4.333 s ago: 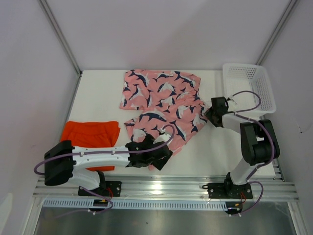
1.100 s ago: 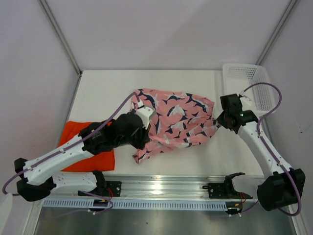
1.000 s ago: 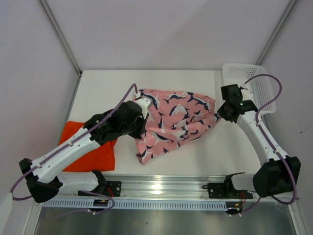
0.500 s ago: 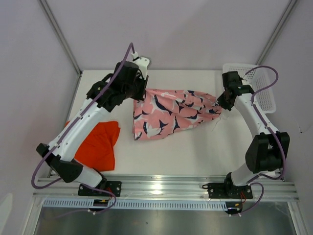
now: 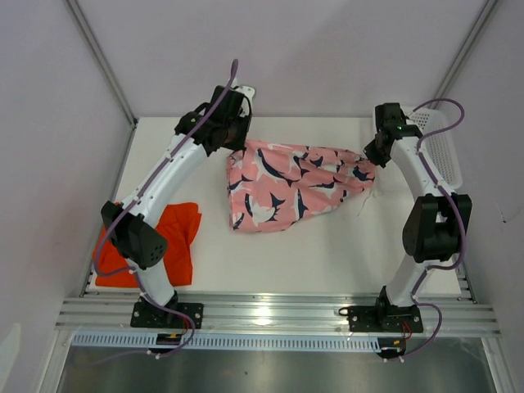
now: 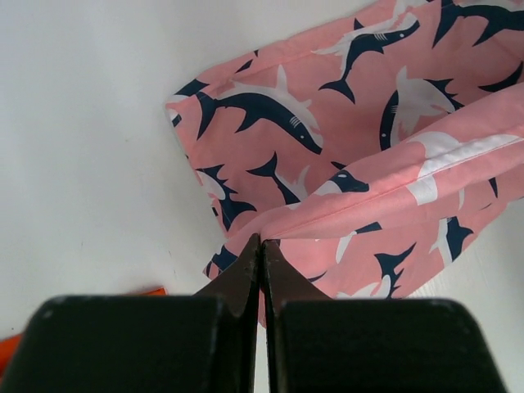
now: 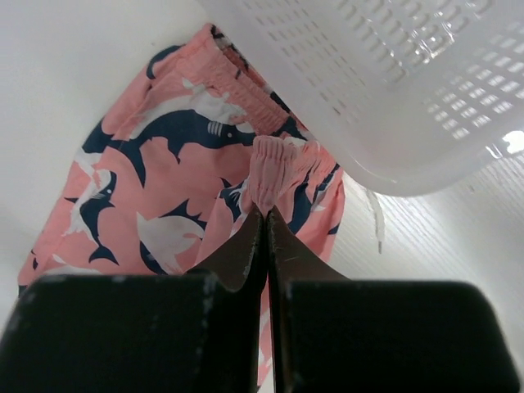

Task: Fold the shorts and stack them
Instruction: Fold the shorts

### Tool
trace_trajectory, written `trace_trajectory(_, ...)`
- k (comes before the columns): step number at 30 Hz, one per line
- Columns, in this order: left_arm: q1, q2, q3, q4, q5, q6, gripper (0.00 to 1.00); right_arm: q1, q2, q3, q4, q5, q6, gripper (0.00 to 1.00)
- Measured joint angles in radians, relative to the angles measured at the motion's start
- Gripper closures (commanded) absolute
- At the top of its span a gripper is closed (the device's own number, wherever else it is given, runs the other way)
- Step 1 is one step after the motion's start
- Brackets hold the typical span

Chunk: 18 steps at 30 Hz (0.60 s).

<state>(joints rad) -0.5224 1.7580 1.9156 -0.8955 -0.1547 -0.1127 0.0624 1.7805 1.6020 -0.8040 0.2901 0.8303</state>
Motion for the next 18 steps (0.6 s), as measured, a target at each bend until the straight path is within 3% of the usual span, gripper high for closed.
trace_trajectory(18,0.118,0.285,0.242,0.021,0.01,0.0,1.0,0.01,0.329,0.365,0.045,-0.027,0.009,0.97)
